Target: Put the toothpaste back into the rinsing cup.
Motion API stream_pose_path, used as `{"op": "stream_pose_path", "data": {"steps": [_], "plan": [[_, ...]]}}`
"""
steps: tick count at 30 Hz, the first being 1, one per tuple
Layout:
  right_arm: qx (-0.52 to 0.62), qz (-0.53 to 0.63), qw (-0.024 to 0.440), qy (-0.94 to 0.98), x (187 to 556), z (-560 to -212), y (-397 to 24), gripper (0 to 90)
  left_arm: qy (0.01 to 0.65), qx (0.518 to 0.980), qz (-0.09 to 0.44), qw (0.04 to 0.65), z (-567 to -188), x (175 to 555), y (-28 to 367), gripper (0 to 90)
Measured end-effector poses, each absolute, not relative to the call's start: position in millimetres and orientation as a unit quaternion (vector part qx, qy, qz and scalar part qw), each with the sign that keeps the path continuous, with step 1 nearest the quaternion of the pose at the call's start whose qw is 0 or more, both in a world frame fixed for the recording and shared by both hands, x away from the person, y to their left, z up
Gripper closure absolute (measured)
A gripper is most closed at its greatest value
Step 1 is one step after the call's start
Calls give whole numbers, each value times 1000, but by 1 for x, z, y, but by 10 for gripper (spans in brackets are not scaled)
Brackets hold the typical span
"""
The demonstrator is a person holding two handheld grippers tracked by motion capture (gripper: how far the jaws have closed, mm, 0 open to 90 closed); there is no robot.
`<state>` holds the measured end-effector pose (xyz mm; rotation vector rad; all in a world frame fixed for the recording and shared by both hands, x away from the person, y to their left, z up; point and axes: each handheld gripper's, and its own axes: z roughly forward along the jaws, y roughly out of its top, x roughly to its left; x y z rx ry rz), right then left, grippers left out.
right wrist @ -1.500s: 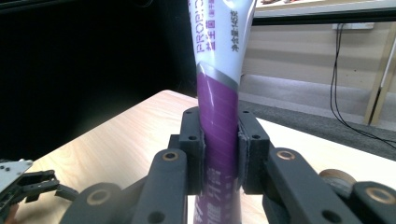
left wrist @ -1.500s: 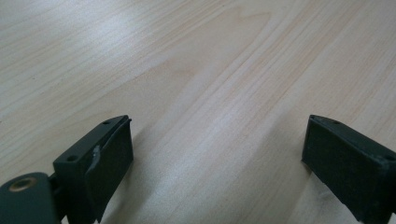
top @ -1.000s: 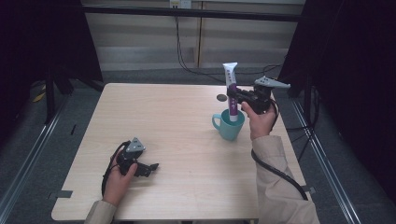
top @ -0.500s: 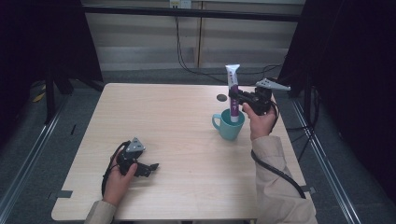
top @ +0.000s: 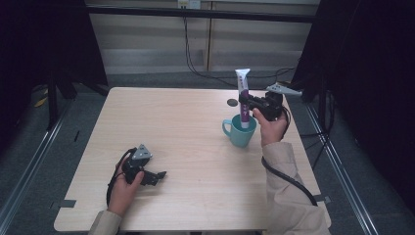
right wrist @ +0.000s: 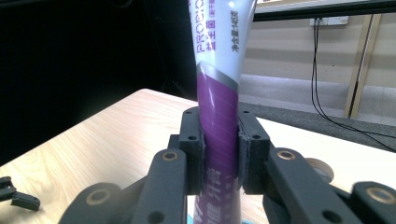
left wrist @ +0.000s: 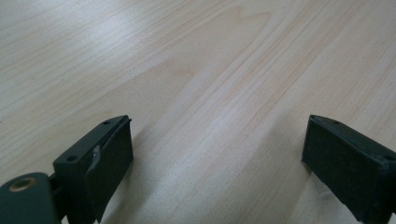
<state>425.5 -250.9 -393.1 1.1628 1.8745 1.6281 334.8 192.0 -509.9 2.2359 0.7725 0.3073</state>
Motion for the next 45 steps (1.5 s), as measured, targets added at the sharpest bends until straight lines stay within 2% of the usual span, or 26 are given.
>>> {"op": "stream_pose_path", "data": {"steps": [20, 45], "plan": [[415, 559, 200, 690, 421, -423, -247, 747, 301, 871, 120, 369, -510, 335, 192, 83], [423, 541, 204, 698, 417, -435, -246, 743, 300, 871, 120, 370, -510, 335, 192, 83]]}}
